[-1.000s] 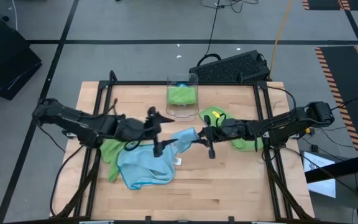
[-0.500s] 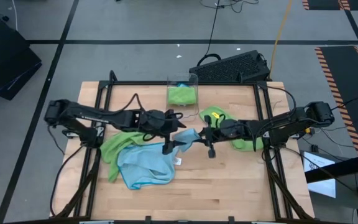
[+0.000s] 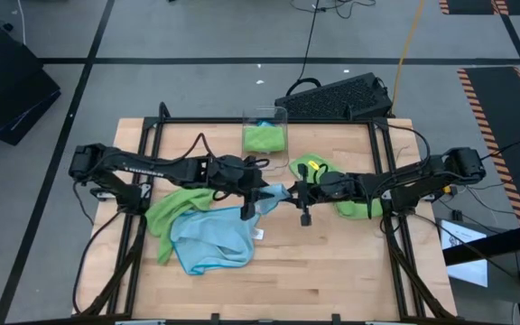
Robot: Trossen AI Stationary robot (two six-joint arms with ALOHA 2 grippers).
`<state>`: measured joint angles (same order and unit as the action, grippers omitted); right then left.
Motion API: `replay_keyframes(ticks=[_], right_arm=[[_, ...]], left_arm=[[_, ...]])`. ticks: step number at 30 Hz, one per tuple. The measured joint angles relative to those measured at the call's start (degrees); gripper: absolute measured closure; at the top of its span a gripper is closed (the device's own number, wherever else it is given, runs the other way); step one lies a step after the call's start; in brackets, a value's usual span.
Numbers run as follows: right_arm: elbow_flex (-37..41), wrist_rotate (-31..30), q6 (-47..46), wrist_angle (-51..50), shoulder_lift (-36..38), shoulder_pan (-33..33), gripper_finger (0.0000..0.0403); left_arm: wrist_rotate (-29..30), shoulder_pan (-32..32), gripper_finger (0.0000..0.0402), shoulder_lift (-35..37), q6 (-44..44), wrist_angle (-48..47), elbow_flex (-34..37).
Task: Fold microfiber towels
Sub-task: Put the right blue towel into the transparent bin
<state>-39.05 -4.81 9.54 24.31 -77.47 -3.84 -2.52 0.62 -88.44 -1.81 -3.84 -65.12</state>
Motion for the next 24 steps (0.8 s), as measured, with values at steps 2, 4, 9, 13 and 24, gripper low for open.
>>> replay_keyframes(ticks=[2, 4, 9, 13, 24], right_arm=[[0.0, 0.1, 0.0, -0.1, 0.0, 0.2, 0.0367], [0.0, -1.2, -0.1, 0.2, 0.0, 0.3, 0.0364], [0.0, -6.0, -2.7, -6.3, 2.4, 0.4, 0.0298], [0.1, -11.3, -3.8, -17.0, 7.0, 0.1, 0.0218], [5.6, -11.5, -5.2, -24.5, 19.7, -2.3, 0.0133]], left_arm=[[0.0, -0.3, 0.0366, 0.0, 1.6, -0.2, 0.0], [0.3, -0.9, 0.0371, 0.0, 2.4, -0.3, 0.0], [0.8, -3.8, 0.0357, 0.0, 4.0, -1.2, 0.0], [-3.2, -8.7, 0.0369, 0.9, 5.8, -2.3, 0.0], [-17.2, -27.5, 0.0369, -1.0, 13.3, -21.2, -14.2]])
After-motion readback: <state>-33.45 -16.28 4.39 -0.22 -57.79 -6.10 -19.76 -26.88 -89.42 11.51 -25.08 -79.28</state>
